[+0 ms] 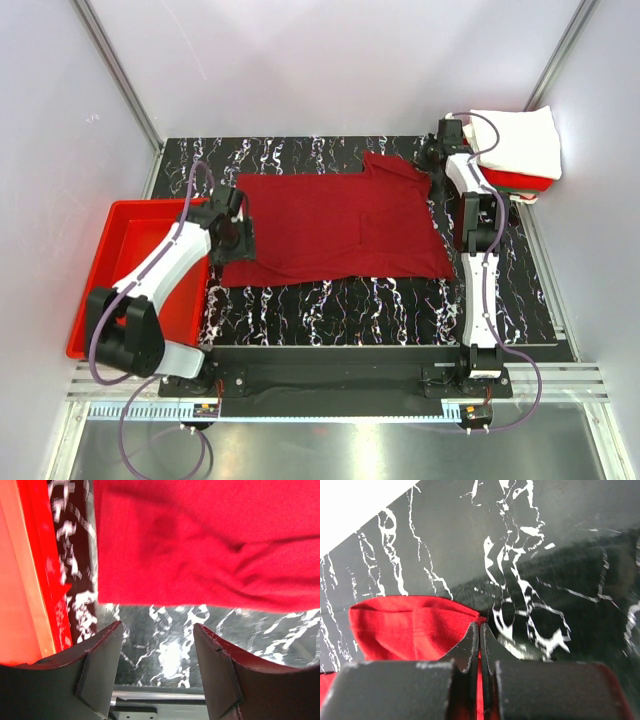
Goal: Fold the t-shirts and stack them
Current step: Fold the tshirt
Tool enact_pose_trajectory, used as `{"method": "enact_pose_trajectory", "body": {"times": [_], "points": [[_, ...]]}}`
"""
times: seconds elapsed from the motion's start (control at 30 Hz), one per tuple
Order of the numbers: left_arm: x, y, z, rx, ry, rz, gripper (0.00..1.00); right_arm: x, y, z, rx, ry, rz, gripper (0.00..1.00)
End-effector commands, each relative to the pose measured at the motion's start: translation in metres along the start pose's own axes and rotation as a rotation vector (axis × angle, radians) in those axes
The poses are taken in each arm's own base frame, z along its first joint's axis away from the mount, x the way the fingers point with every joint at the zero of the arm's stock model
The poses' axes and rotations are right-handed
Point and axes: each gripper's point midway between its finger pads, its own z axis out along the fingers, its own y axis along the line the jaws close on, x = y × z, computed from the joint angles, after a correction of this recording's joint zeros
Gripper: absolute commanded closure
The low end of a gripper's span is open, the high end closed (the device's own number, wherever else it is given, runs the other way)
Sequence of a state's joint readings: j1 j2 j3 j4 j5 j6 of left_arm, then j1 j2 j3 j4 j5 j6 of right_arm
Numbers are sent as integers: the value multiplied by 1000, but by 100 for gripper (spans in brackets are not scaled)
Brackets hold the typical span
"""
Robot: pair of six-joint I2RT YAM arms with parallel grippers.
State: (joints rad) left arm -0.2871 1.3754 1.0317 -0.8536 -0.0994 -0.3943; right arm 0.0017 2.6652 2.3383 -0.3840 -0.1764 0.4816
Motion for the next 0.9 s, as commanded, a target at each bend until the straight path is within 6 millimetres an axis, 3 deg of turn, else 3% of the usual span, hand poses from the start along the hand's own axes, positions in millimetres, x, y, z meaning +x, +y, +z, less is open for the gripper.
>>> {"method": "enact_pose_trajectory", "body": {"times": [0.0, 0.07, 0.1, 0.17, 0.37, 0.4, 0.47, 0.5, 0.57, 0.63, 0.67, 0.7, 0.73, 0.77, 0.8, 0.87], "points": [[-47, -18, -17, 96, -74, -14, 36, -70, 46, -59, -48, -181, -59, 100], [-60, -19, -12, 97, -58, -15, 37, -73, 47, -66, -39, -187, -52, 100], [-75, -21, -20, 101, -78, -14, 36, -88, 34, -75, -21, -211, -33, 100], [-90, -18, -10, 82, -53, -37, 37, -98, 19, -81, 0, -228, 14, 100], [-151, -34, 1, 124, -112, -105, 37, -123, 8, -101, -16, -272, 63, 100], [-152, -31, 18, 98, -75, -114, 37, -128, 3, -103, -17, -278, 74, 100], [-176, -27, 22, 91, -99, -137, 37, -138, 7, -107, -54, -287, 91, 100], [-176, -23, 40, 70, -58, -149, 38, -138, 3, -103, -58, -281, 98, 100], [-199, -18, 44, 66, -87, -170, 38, -146, 13, -107, -99, -285, 95, 100], [-206, -14, 67, 52, -53, -181, 38, -147, 17, -102, -126, -278, 90, 100], [-224, -13, 62, 58, -84, -191, 39, -144, 16, -97, -128, -270, 92, 100], [-223, -12, 84, 47, -43, -198, 39, -143, 15, -95, -132, -267, 93, 100], [-227, -11, 89, 48, -38, -202, 39, -147, 19, -97, -147, -272, 87, 100], [-248, -13, 84, 62, -84, -208, 39, -144, 18, -94, -149, -263, 88, 100], [-243, -12, 103, 59, -43, -221, 39, -142, 17, -91, -152, -258, 91, 100], [-257, -18, 117, 105, -68, -236, 39, -138, 19, -88, -175, -245, 90, 100]]}}
